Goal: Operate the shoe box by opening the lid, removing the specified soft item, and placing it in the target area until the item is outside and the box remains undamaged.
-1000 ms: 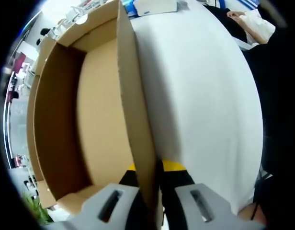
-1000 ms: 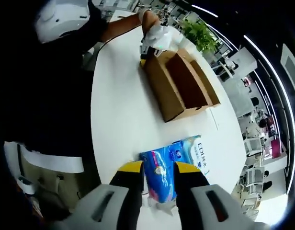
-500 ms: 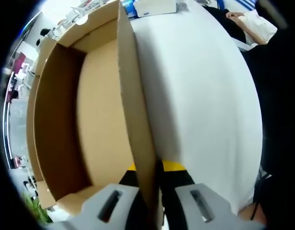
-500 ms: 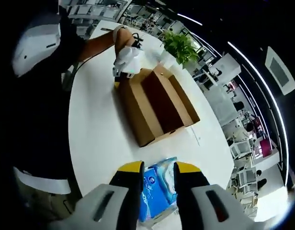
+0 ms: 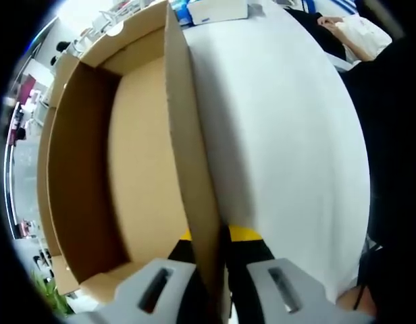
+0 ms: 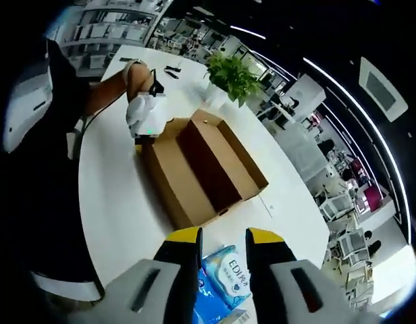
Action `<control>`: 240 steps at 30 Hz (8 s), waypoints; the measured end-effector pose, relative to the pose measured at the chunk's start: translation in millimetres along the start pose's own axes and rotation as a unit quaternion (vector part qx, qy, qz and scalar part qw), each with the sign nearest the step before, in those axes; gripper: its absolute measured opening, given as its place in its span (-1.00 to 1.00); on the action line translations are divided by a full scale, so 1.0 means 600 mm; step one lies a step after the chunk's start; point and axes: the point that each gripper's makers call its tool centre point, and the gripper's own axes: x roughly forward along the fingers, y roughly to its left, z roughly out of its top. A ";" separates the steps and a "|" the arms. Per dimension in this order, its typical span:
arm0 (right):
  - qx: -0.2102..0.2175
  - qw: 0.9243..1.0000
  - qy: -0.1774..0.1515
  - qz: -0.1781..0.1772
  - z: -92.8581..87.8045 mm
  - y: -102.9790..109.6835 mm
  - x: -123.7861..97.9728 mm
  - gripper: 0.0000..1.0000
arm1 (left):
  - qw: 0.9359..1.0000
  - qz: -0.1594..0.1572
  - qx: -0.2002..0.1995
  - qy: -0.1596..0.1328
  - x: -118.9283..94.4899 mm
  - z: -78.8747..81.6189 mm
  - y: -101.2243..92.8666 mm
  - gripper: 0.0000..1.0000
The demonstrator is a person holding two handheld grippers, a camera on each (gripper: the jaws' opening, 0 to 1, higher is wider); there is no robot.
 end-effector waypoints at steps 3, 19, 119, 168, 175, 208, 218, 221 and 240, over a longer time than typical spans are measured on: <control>0.005 1.000 -0.002 0.006 0.013 0.000 0.011 -0.51 | 1.000 0.000 0.001 0.000 0.000 -0.001 -0.004 -0.91; 0.034 0.999 0.006 0.023 0.039 -0.065 0.095 -0.49 | 1.000 -0.003 0.004 -0.005 -0.001 -0.001 -0.011 -0.92; 0.272 0.949 0.152 0.035 0.008 -0.200 0.443 -0.25 | 1.000 -0.021 0.017 -0.005 0.000 -0.011 -0.022 -0.92; 0.371 0.901 0.221 0.037 -0.047 -0.167 0.507 -0.56 | 1.000 -0.021 0.018 -0.006 0.001 -0.011 -0.016 -0.92; 0.371 0.900 0.226 0.032 -0.053 -0.170 0.511 -0.64 | 1.000 -0.021 0.018 -0.005 0.002 -0.011 -0.015 -0.92; 0.352 0.908 0.225 0.029 -0.051 -0.178 0.506 -0.89 | 1.000 -0.022 0.018 -0.006 0.002 -0.011 -0.017 -0.92; 0.349 0.912 0.213 0.027 -0.046 -0.185 0.498 -0.89 | 1.000 -0.023 0.020 -0.006 0.001 -0.011 -0.018 -0.91; 0.350 0.914 0.206 0.025 -0.043 -0.185 0.490 -0.89 | 0.999 -0.023 0.021 -0.007 0.001 -0.011 -0.018 -0.91; 0.352 0.925 0.144 0.005 -0.025 -0.194 0.455 -0.89 | 0.999 -0.026 0.023 -0.006 0.001 -0.011 -0.019 -0.91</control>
